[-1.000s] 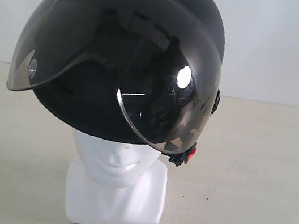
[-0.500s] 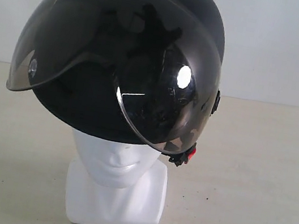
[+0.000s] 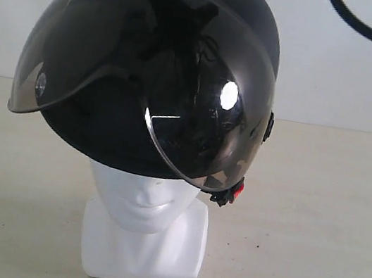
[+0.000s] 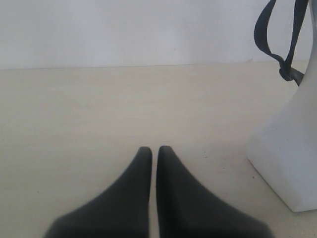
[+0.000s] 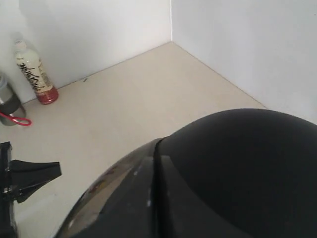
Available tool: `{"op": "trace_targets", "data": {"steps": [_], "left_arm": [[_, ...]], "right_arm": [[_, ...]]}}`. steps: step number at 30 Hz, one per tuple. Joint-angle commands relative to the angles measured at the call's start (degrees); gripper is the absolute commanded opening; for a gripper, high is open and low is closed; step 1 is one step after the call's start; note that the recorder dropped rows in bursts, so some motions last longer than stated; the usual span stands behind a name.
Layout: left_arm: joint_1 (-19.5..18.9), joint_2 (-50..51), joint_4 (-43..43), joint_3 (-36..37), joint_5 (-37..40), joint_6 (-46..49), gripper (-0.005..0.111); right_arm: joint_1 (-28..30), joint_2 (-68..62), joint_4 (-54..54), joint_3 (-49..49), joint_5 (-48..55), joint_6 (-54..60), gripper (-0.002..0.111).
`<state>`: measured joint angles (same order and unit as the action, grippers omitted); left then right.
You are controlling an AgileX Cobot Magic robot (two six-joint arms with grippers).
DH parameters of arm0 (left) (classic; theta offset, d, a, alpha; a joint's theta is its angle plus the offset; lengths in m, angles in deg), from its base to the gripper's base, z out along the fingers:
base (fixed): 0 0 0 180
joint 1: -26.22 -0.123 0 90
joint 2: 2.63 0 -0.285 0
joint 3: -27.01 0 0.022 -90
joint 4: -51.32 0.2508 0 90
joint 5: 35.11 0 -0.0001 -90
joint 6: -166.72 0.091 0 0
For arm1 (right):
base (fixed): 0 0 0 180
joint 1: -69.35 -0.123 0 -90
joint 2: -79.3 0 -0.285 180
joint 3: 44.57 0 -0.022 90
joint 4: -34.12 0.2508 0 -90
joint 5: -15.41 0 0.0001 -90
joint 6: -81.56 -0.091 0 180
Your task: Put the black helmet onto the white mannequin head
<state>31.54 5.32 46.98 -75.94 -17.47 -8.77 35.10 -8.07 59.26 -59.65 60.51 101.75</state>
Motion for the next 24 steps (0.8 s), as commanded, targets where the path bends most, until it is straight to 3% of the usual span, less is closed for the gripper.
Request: {"op": "trace_targets", "data": {"steps": [1, 24], "left_arm": [[-0.18, -0.16, -0.6, 0.17, -0.09, 0.17, 0.005], [-0.18, -0.16, -0.6, 0.17, -0.09, 0.17, 0.005]], "right_arm": [[-0.26, -1.67, -5.28, -1.63, -0.74, -4.91, 0.0], [-2.4, -3.79, -5.35, -1.63, 6.87, -6.16, 0.0]]}}
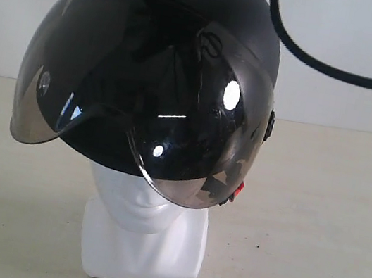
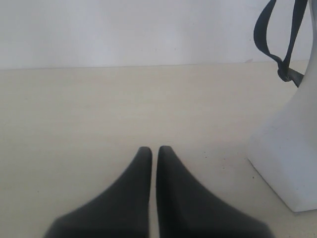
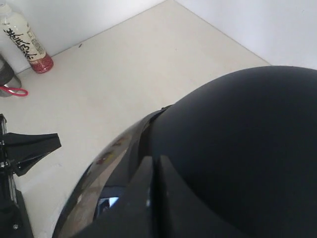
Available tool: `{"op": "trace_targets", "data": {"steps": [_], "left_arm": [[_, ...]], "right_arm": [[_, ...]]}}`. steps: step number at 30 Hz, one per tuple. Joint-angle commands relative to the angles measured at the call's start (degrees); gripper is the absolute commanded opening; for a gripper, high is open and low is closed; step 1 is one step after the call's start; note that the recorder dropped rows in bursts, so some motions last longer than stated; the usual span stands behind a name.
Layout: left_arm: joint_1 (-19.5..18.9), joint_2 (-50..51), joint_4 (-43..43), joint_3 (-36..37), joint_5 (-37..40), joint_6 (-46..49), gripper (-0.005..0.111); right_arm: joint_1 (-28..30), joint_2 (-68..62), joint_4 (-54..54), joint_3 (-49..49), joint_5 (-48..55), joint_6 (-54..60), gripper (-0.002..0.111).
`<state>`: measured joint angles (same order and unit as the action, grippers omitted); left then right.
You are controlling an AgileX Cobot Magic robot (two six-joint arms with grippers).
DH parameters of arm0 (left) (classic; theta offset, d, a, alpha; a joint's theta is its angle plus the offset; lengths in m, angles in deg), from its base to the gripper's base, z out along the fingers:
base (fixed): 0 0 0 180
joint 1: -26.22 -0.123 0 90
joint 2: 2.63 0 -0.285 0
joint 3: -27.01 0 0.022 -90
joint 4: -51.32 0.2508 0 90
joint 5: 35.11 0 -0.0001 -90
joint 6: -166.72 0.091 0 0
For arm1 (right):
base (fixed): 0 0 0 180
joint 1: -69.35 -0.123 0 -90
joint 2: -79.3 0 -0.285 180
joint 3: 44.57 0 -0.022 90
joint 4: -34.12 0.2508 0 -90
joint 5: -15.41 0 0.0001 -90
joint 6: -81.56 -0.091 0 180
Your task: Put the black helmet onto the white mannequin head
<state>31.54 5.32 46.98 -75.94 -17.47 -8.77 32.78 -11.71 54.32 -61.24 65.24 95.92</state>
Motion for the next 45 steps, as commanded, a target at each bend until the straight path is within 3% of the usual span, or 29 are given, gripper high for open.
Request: {"op": "trace_targets", "data": {"steps": [1, 17, 39, 43, 45], "left_arm": [[-0.18, -0.16, -0.6, 0.17, -0.09, 0.17, 0.005], [-0.18, -0.16, -0.6, 0.17, -0.09, 0.17, 0.005], [-0.18, -0.16, 2.86, 0.17, -0.11, 1.1, 0.005], [-0.18, -0.16, 2.86, 0.17, -5.83, 0.97, 0.005], [-0.18, -0.16, -1.43, 0.17, -24.01, -4.97, 0.005]], "right_arm": [[-0.09, -0.15, -0.4, -0.04, 2.48, -0.33, 0.0], [-0.09, -0.15, -0.31, -0.04, 6.85, 0.04, 0.0], [0.03, 5.43, -0.65, -3.5, -5.18, 8.04, 0.0], [0.03, 5.98, -2.78, -3.49, -4.11, 8.04, 0.0], [0.03, 5.98, -3.58, -3.49, -3.05, 8.04, 0.0]]}}
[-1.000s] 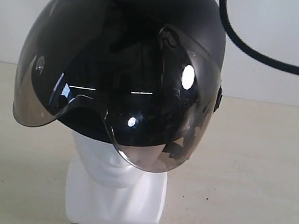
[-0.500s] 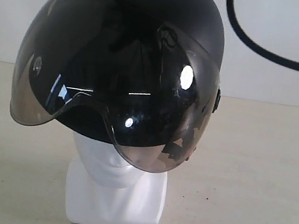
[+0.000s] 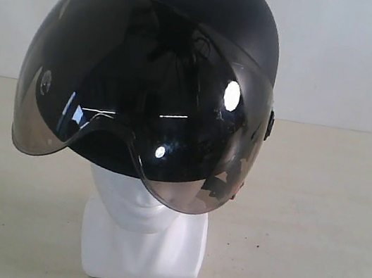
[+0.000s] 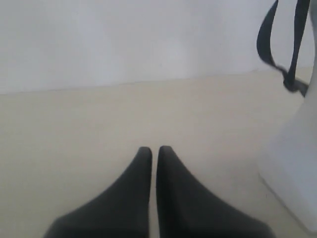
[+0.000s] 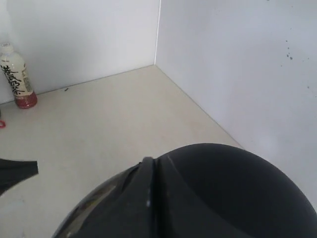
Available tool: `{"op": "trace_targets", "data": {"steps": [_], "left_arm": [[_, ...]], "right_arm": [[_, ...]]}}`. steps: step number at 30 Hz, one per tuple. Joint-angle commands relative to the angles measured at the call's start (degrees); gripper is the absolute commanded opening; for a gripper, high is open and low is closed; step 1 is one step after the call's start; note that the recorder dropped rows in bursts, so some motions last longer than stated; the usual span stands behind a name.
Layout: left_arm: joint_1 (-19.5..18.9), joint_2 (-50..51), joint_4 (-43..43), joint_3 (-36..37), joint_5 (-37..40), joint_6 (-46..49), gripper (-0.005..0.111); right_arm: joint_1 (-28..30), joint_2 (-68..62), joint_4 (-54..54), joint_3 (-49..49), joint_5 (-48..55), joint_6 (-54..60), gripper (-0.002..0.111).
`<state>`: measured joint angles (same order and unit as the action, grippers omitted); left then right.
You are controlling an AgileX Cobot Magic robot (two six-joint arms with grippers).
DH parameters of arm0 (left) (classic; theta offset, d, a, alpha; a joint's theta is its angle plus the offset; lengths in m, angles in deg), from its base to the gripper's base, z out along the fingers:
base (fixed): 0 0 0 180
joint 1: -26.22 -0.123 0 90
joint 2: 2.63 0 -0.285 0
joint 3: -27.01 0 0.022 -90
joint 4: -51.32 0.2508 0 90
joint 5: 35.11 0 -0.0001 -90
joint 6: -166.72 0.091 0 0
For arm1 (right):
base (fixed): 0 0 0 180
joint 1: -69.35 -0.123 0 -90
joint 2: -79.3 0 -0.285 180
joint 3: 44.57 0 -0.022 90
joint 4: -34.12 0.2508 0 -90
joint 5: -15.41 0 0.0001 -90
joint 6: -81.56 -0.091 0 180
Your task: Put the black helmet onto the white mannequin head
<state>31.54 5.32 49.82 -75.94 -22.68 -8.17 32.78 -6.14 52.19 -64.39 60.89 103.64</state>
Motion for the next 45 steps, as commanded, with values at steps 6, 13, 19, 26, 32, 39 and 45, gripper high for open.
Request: {"op": "trace_targets", "data": {"steps": [6, 13, 19, 26, 32, 39, 45], "left_arm": [[-0.18, -0.16, -3.56, 0.17, -48.1, -9.89, 0.005], [-0.18, -0.16, -4.25, 0.17, -55.46, -8.76, 0.005], [-0.18, -0.16, -4.25, -0.42, -53.18, -7.86, 0.005], [-0.18, 2.91, -1.66, -7.04, -37.96, -11.84, 0.005], [-0.18, 20.67, 23.52, -25.66, -33.3, -27.36, 0.005], [-0.18, 46.32, 53.37, -51.21, -38.11, -57.29, 0.005], [-0.18, 66.25, 90.89, -74.76, -52.84, -87.12, 0.005]], "right_arm": [[0.03, 0.51, -7.13, -0.34, 1.88, -2.29, 0.0], [0.03, 0.81, -12.74, -0.34, 2.94, -5.76, 0.0], [0.03, 1.56, -13.93, -0.34, 2.94, -6.63, 0.0], [0.03, 1.79, -13.81, -0.34, 2.71, -6.63, 0.0], [0.03, 1.79, -12.99, -0.34, 2.31, -6.63, 0.0], [0.03, 1.79, -8.47, -0.34, 4.33, -4.97, 0.0], [0.03, 2.86, -4.17, -0.34, 6.99, -3.39, 0.0]]}}
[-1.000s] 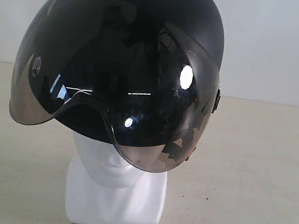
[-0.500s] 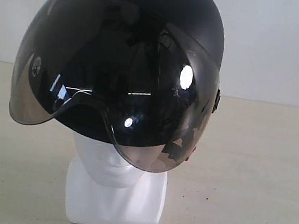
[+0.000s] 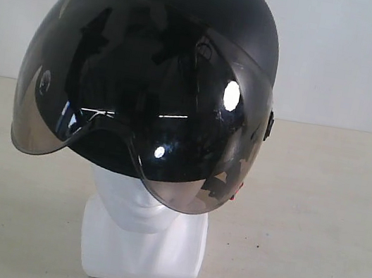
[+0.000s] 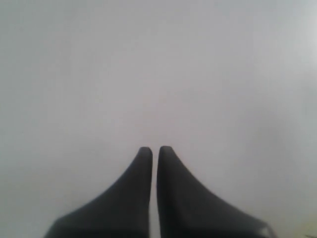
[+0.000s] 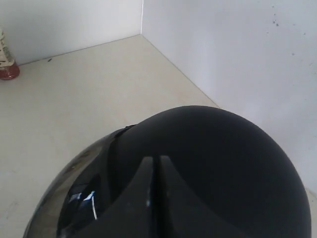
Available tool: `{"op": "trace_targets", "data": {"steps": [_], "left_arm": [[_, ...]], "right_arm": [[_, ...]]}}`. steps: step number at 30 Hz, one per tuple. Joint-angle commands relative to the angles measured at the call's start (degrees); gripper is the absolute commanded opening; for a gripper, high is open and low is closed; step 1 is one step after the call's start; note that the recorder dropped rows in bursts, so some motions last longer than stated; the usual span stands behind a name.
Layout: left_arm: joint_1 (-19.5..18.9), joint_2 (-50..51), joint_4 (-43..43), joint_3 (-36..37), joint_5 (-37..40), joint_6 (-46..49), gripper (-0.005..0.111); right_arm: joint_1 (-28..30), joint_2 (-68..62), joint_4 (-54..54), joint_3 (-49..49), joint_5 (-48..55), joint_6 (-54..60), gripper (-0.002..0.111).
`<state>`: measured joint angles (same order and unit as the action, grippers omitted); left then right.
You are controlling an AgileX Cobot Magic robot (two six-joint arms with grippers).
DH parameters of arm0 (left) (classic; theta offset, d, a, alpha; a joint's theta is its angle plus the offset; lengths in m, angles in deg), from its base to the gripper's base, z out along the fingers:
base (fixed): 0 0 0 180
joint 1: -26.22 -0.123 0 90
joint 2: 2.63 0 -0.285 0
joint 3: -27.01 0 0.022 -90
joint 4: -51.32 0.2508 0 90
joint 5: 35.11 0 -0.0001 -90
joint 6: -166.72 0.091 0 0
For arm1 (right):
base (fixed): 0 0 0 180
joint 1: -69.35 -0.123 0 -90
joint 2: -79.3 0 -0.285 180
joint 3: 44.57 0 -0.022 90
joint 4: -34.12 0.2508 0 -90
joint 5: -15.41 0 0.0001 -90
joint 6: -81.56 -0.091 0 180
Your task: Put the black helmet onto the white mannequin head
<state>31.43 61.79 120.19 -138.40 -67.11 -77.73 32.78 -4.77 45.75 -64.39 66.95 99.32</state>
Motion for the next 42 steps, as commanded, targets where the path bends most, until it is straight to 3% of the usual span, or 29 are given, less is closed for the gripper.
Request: {"op": "trace_targets", "data": {"steps": [1, 6, 9, 12, 22, 29, 42], "left_arm": [[-0.07, 12.92, 24.1, -16.24, -10.58, -21.06, 0.005], [-0.71, 27.92, 27.45, -32.55, -28.5, -27.24, 0.005], [-0.71, 36.1, 29.01, -39.26, -37.22, -29.05, 0.005], [-0.71, 40.94, 31.04, -43.11, -37.96, -29.71, 0.005], [-0.31, 45.3, 31.07, -43.84, -37.96, -27.63, 0.005], [3.74, 46.78, 31.07, -43.84, -37.96, -27.13, 0.005], [4.02, 44.88, 31.07, -36.79, -37.96, -23.46, 0.005]], "right_arm": [[0.03, 1.79, 3.21, -0.34, 0.8, 1.04, 0.0], [0.03, 2.36, 14.91, -0.34, 1.2, 6.57, 0.0], [0.03, 1.72, 16.63, -0.34, 1.2, 6.64, 0.0], [0.03, 0.41, 16.38, -0.34, 1.71, 6.21, 0.0], [0.03, -4.06, 14.58, -0.34, 3.77, 5.54, 0.0], [0.03, -4.29, 8.6, -0.34, 4.15, 2.04, 0.0], [0.03, -4.29, 8.19, -0.34, 4.12, 2.25, 0.0]]}}
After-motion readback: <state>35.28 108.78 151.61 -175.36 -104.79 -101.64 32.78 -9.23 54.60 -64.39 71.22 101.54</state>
